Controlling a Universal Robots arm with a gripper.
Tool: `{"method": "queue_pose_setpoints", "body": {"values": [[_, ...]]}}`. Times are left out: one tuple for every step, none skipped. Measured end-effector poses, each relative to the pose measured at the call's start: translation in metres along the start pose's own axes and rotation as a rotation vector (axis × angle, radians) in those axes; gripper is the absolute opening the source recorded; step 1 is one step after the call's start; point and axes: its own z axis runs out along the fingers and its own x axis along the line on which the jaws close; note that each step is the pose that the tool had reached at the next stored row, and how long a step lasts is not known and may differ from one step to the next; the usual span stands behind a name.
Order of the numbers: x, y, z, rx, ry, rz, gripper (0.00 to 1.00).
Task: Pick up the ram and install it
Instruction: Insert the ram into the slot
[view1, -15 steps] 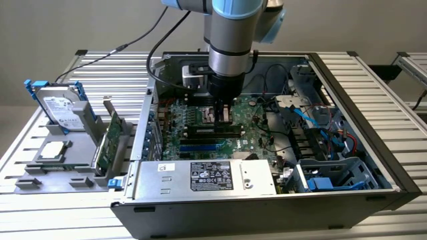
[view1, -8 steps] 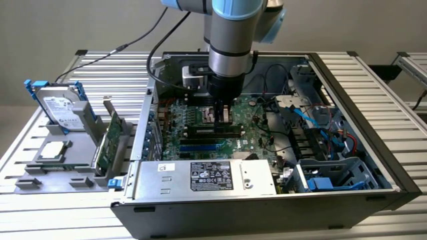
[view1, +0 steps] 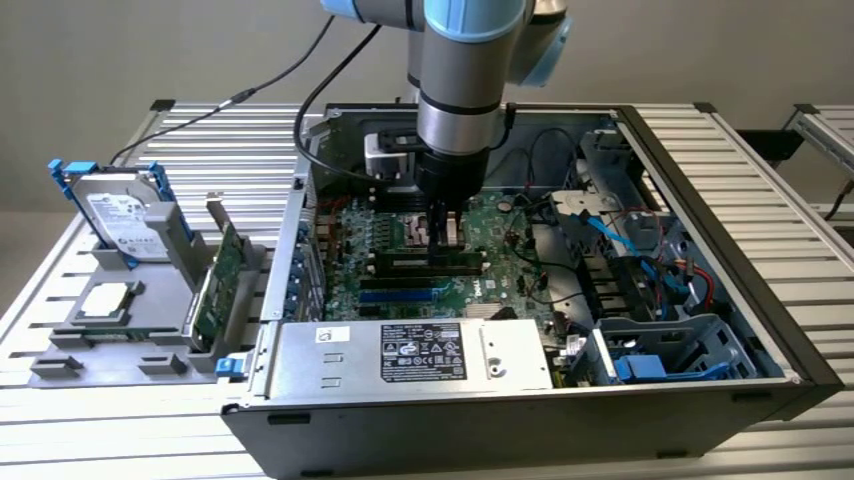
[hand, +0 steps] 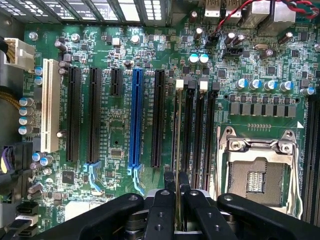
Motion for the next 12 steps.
{"method": "queue_pose_setpoints", "body": {"values": [[0.0000, 0.0000, 0.0001, 0.0000, 0.0000, 0.000, 0.14], [0.0000, 0.0000, 0.0002, 0.0001, -0.0001, 0.000, 0.14], [0.0000, 0.0000, 0.0002, 0.0000, 0.0000, 0.000, 0.22], [0.0000, 0.0000, 0.0002, 0.0000, 0.0000, 0.000, 0.22], [0.0000, 0.0000, 0.0003, 0.0000, -0.0001, 0.000, 0.27], [0.0000, 0.0000, 0.0003, 0.0000, -0.0001, 0.000, 0.27], [0.0000, 0.0000, 0.0003, 0.0000, -0.0001, 0.000, 0.27], [0.0000, 0.0000, 0.0004, 0.0000, -0.0001, 0.000, 0.34], [-0.0001, 0.0000, 0.0004, 0.0000, -0.0001, 0.000, 0.34], [-0.0002, -0.0001, 0.0005, 0.0000, -0.0002, 0.000, 0.34], [-0.0002, 0.0000, 0.0006, 0.0000, -0.0002, 0.000, 0.34], [-0.0003, 0.0000, 0.0006, 0.0001, -0.0002, 0.000, 0.34]]}}
